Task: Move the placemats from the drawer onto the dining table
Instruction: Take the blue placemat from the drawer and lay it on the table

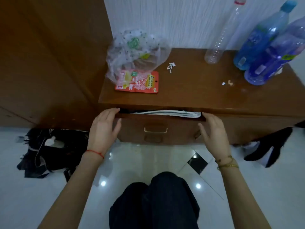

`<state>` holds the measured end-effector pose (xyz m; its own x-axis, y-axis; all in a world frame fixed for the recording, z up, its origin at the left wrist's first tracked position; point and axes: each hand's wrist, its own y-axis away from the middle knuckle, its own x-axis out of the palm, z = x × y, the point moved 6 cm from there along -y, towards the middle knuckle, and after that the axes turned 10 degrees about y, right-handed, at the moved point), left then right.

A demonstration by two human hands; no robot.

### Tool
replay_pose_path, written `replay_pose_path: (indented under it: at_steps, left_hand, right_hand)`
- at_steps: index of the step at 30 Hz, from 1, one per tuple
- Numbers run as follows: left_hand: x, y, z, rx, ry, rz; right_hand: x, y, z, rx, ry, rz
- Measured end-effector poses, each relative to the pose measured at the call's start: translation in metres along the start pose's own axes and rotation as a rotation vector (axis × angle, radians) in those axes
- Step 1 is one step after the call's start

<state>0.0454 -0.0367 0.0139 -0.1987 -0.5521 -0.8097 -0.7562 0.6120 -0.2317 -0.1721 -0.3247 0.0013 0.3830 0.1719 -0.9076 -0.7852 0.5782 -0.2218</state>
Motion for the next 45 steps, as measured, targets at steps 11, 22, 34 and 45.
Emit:
replay_pose_path:
  at_steps: [11,22,34,45]
  left_hand:
    - [0.032,0.013,0.025,0.096,-0.043,-0.158]
    - [0.018,0.092,0.017,0.15,-0.048,-0.174]
    - [0.011,0.163,0.023,0.171,-0.04,-0.154]
    - [0.005,0.143,-0.005,0.219,0.04,-0.168]
  right_hand:
    - [0.029,0.016,-0.011,-0.058,0.067,-0.179]
    - [0.012,0.094,0.0,-0.065,0.01,-0.221]
    - [0.0,0.17,0.012,-0.025,0.037,-0.249]
    - [-0.02,0.135,0.022,0.033,-0.033,-0.351]
